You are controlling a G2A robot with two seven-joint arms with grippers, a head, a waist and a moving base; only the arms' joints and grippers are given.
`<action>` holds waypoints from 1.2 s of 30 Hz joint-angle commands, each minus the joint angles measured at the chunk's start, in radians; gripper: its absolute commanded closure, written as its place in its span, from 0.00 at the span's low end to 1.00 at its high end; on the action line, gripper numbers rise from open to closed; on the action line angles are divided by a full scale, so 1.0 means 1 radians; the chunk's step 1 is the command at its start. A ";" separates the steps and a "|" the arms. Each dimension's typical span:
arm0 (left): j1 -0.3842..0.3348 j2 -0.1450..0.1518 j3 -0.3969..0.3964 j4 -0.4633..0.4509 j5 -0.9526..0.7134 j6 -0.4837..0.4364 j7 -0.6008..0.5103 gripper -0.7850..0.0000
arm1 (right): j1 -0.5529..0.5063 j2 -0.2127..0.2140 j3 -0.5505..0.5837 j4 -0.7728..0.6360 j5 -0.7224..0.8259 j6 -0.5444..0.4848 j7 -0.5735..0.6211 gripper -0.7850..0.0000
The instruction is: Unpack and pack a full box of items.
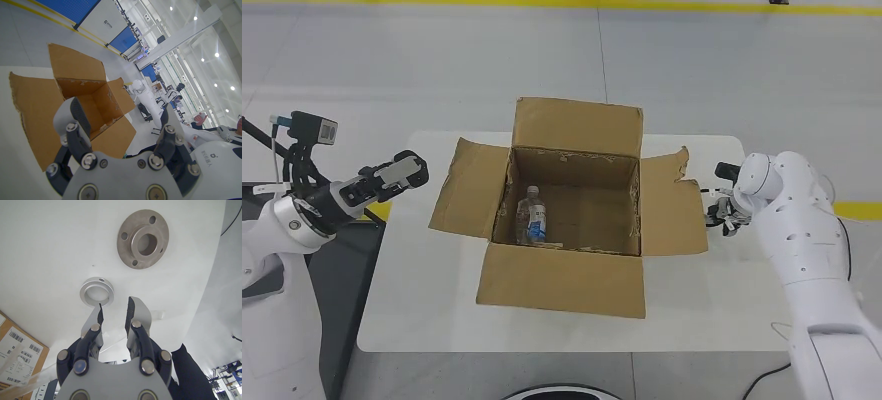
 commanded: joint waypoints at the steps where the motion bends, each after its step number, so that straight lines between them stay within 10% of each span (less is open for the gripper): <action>1: 0.000 0.000 0.000 0.000 0.000 0.000 0.000 0.00 | 0.003 -0.002 -0.002 0.010 0.004 0.000 -0.005 0.58; 36: 0.000 0.000 0.000 0.000 0.000 0.000 0.000 0.00 | 0.044 -0.026 -0.046 0.117 0.032 0.008 -0.074 0.69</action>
